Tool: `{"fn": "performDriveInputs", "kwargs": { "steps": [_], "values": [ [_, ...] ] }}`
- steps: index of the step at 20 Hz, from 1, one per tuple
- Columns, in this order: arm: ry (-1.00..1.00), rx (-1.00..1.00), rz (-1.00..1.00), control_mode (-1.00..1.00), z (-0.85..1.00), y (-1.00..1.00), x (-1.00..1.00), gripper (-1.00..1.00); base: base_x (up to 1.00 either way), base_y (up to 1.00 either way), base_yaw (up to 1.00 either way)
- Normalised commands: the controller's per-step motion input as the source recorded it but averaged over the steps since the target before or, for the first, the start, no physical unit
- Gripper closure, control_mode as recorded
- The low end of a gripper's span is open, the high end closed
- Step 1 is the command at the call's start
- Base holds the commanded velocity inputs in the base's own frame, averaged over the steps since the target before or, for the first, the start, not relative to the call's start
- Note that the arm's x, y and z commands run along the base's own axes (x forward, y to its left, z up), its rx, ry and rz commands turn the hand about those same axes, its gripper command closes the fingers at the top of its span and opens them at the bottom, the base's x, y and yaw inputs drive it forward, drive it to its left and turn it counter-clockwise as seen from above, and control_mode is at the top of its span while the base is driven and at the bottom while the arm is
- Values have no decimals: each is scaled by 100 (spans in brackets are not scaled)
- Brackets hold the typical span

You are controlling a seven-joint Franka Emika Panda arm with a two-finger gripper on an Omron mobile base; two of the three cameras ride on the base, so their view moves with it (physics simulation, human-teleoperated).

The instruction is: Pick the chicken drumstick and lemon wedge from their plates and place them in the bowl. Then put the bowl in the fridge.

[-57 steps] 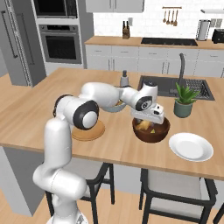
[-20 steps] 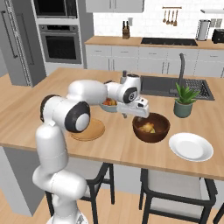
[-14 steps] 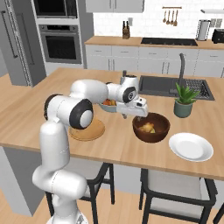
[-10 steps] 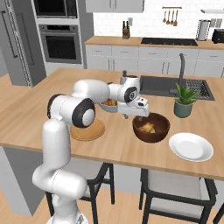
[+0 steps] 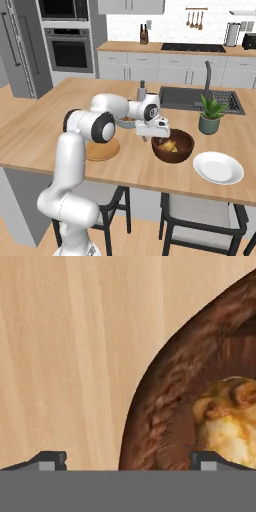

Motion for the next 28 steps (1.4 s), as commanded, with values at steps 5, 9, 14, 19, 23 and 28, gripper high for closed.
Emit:
{"fn": "performDriveInputs", "kwargs": {
  "steps": [5,9,14,19,23,28],
  "values": [
    [2,2,7,-100,-23,-6,0,100,0,0,0],
    [4,0,0,-100,-1,0,0,100,0,0,0],
    [0,0,2,-100,0,0,-20,100,0,0,0],
    [-39,-10,19,-100,50,26,-69,100,0,0,0],
    [-30,-15,28,-100,86,47,-82,100,0,0,0],
    [-6,-12,38,-100,89,49,-95,100,0,0,0]
  ]
}}
